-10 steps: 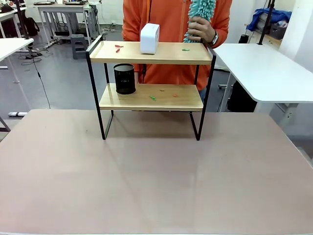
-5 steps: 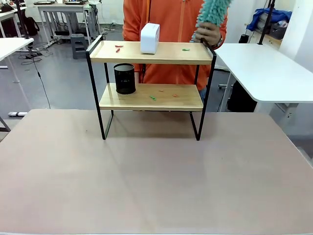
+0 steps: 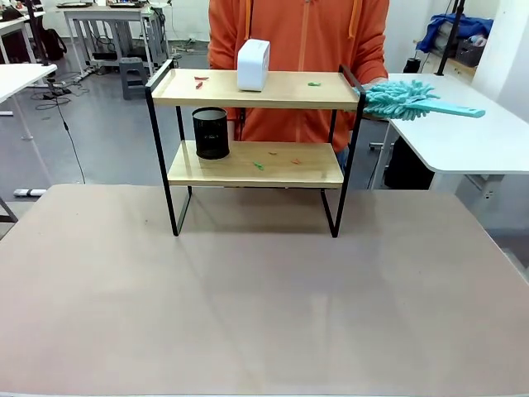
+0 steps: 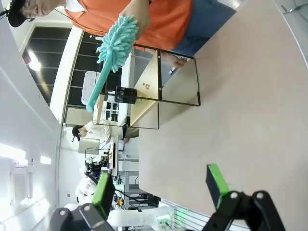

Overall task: Clean the shelf.
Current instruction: Pick up the Duster from the human.

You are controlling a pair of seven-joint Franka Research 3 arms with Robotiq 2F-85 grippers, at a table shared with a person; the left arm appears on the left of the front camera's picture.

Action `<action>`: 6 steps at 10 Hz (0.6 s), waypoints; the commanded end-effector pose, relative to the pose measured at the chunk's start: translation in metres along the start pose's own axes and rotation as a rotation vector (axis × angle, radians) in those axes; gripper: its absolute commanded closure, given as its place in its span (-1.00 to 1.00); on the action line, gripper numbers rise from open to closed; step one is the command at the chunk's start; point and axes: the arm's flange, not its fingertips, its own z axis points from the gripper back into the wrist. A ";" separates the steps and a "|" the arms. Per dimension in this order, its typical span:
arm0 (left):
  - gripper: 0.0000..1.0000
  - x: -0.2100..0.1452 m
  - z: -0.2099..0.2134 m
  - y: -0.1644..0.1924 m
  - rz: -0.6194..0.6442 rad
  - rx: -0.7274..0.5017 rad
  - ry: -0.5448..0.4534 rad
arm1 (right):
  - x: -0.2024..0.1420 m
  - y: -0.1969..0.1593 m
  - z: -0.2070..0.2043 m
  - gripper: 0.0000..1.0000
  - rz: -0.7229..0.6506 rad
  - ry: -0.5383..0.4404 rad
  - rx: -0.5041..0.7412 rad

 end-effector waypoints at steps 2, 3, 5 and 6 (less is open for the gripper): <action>-1.00 0.000 -0.004 0.003 -0.022 -0.019 -0.014 | 0.004 0.000 0.000 -1.00 0.030 -0.010 0.014; -1.00 0.000 -0.004 0.003 -0.022 -0.019 -0.014 | 0.000 -0.001 0.000 -1.00 -0.001 -0.002 -0.002; -1.00 0.000 -0.004 0.003 -0.022 -0.019 -0.014 | 0.039 0.049 -0.029 -1.00 -0.103 0.023 0.053; -1.00 0.000 -0.004 0.003 -0.022 -0.019 -0.014 | 0.063 0.081 -0.050 -1.00 -0.150 0.005 0.047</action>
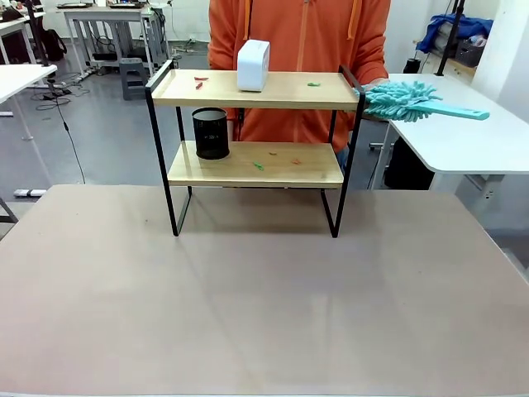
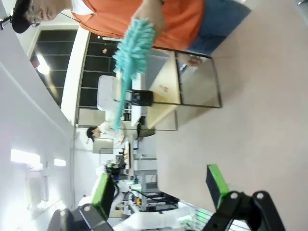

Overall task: Clean the shelf.
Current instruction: Pick up the Duster from the human.

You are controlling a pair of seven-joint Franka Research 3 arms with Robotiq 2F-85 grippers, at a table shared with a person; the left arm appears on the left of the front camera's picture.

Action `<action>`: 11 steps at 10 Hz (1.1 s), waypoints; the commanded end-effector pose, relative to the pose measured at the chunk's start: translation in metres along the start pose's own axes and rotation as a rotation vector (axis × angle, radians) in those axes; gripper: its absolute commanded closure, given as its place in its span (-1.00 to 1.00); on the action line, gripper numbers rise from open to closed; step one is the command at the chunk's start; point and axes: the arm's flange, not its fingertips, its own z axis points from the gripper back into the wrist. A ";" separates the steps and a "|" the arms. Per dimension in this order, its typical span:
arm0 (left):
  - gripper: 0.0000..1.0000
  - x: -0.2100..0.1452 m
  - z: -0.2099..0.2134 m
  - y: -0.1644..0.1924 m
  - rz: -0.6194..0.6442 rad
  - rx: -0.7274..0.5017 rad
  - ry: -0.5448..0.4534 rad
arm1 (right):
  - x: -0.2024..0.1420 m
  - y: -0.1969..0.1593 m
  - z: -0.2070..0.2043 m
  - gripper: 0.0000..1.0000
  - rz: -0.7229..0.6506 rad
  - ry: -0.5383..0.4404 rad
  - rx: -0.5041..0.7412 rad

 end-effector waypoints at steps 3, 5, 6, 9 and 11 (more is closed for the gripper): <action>-1.00 0.000 -0.001 0.000 -0.024 -0.022 -0.016 | 0.058 0.084 -0.088 -1.00 -0.158 0.008 -0.045; -1.00 0.000 -0.001 0.000 -0.024 -0.022 -0.016 | 0.073 0.093 -0.138 -1.00 -0.224 0.083 -0.094; -1.00 0.000 -0.001 0.000 -0.024 -0.022 -0.016 | 0.077 0.090 -0.157 -1.00 -0.235 0.112 -0.117; -1.00 0.000 -0.001 0.000 -0.024 -0.022 -0.016 | 0.084 0.074 -0.194 -1.00 -0.291 0.205 -0.127; -1.00 0.000 -0.001 0.000 -0.024 -0.022 -0.016 | 0.089 0.071 -0.204 -1.00 -0.290 0.186 -0.127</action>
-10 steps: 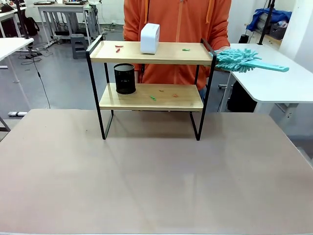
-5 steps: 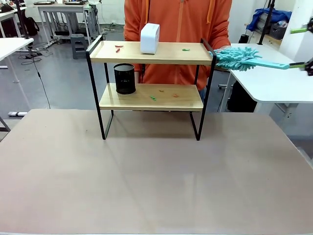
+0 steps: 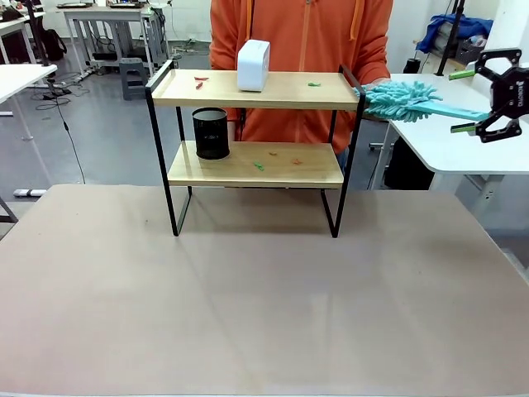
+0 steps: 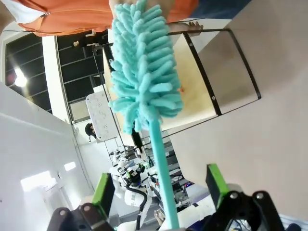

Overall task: Clean the shelf.
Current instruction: Pick up the Duster from the human.

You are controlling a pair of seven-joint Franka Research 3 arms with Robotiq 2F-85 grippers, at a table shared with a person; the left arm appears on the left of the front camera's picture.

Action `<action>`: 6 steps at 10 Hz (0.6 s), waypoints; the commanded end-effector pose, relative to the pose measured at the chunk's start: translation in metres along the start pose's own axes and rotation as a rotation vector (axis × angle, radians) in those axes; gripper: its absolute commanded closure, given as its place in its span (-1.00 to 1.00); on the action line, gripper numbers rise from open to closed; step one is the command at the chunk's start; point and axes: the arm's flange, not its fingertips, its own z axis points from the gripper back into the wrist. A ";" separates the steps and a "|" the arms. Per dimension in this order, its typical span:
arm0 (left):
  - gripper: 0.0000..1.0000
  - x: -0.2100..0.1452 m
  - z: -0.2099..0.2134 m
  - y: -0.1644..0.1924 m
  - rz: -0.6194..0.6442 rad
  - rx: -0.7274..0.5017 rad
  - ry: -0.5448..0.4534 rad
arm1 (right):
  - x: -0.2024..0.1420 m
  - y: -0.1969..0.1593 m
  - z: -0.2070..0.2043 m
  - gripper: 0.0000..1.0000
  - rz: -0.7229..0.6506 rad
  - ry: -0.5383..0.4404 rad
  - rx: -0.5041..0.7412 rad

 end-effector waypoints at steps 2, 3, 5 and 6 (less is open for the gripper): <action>-1.00 0.000 -0.002 -0.001 -0.024 -0.020 -0.016 | 0.007 0.006 -0.008 -1.00 -0.010 0.029 0.010; -1.00 0.000 -0.002 -0.001 -0.024 -0.020 -0.016 | 0.008 0.006 -0.011 -1.00 -0.010 0.039 0.016; -1.00 0.000 -0.002 -0.001 -0.024 -0.020 -0.016 | 0.009 0.005 -0.015 -1.00 -0.013 0.047 0.012; -1.00 0.000 -0.002 -0.001 -0.024 -0.020 -0.016 | 0.009 0.004 -0.017 -0.58 0.009 0.044 -0.006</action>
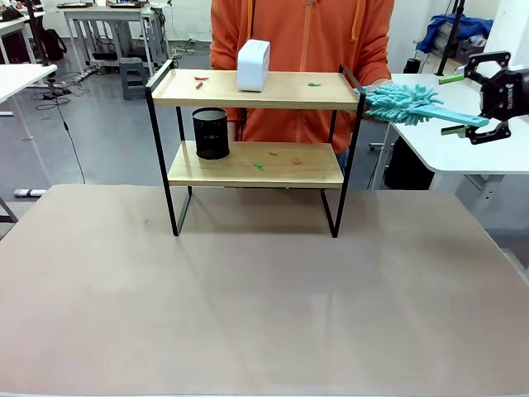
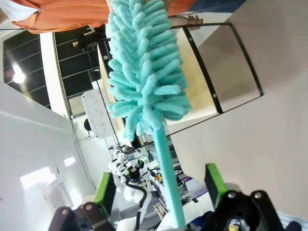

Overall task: Clean the shelf.
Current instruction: Pick up the Duster from the human.

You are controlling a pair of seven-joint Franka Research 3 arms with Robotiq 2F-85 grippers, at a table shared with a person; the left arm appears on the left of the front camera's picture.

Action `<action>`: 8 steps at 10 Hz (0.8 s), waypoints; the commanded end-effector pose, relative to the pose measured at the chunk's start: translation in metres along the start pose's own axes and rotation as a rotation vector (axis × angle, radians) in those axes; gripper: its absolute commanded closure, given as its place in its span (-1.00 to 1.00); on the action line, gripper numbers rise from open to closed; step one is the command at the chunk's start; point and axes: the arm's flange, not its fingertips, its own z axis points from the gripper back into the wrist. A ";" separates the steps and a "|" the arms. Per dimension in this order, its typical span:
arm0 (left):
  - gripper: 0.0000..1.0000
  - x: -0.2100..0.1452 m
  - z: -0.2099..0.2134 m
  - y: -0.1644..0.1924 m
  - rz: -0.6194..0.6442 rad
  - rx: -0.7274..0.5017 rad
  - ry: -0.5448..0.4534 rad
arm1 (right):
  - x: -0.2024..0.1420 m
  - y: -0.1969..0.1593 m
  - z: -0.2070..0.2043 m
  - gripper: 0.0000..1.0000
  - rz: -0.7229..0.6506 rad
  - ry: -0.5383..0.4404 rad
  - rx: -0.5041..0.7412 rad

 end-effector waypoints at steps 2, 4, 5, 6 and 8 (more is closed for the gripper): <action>-1.00 0.000 -0.002 -0.001 -0.024 -0.020 -0.016 | 0.006 0.005 -0.003 0.54 0.011 0.031 0.026; -1.00 0.000 -0.002 -0.001 -0.024 -0.020 -0.016 | 0.007 0.004 -0.003 1.00 0.008 0.034 0.025; -1.00 0.000 -0.002 -0.001 -0.024 -0.020 -0.016 | 0.008 0.003 -0.003 1.00 0.009 0.036 0.027; -1.00 0.000 -0.002 -0.001 -0.024 -0.020 -0.016 | 0.008 0.003 -0.003 0.88 0.011 0.038 0.023; -1.00 0.000 -0.002 -0.001 -0.024 -0.020 -0.016 | 0.008 0.000 -0.002 1.00 0.011 0.042 0.016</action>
